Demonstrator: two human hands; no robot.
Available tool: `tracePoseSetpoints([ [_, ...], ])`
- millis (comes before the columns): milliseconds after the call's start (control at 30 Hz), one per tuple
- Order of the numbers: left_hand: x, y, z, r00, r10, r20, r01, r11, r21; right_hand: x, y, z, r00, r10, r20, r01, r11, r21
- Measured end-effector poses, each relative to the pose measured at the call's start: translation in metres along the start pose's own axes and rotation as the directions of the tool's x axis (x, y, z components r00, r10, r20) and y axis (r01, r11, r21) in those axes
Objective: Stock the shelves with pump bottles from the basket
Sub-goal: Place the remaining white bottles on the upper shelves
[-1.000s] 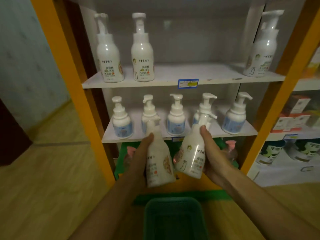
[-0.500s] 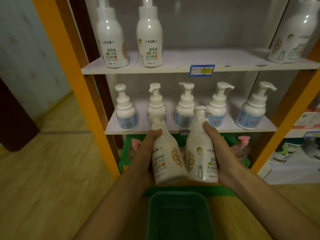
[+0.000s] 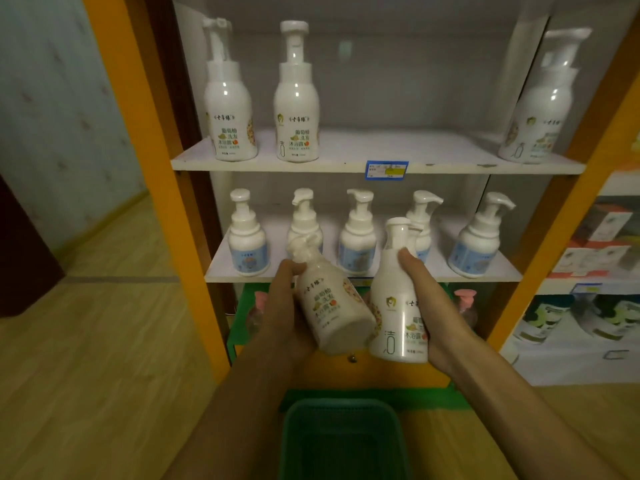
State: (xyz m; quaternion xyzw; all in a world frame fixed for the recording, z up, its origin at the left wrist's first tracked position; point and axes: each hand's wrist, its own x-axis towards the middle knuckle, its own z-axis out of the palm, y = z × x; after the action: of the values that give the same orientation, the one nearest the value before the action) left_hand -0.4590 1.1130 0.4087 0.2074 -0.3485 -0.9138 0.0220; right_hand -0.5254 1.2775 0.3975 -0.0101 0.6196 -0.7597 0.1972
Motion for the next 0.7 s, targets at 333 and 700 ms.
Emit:
tracePoseSetpoints([
  [333, 0.011, 0.011, -0.004, 0.983, 0.108, 0.146, -0.059, 0.951, -0.304, -0.004, -0.097, 0.026, 0.933, -0.354, -0.064, 0.350, 0.934, -0.075],
  [700, 0.032, 0.021, -0.005, 0.991, 0.058, 0.124, 0.000, 0.904, -0.428, 0.074, -0.194, 0.090, 0.814, -0.580, -0.031, 0.546, 0.784, -0.296],
])
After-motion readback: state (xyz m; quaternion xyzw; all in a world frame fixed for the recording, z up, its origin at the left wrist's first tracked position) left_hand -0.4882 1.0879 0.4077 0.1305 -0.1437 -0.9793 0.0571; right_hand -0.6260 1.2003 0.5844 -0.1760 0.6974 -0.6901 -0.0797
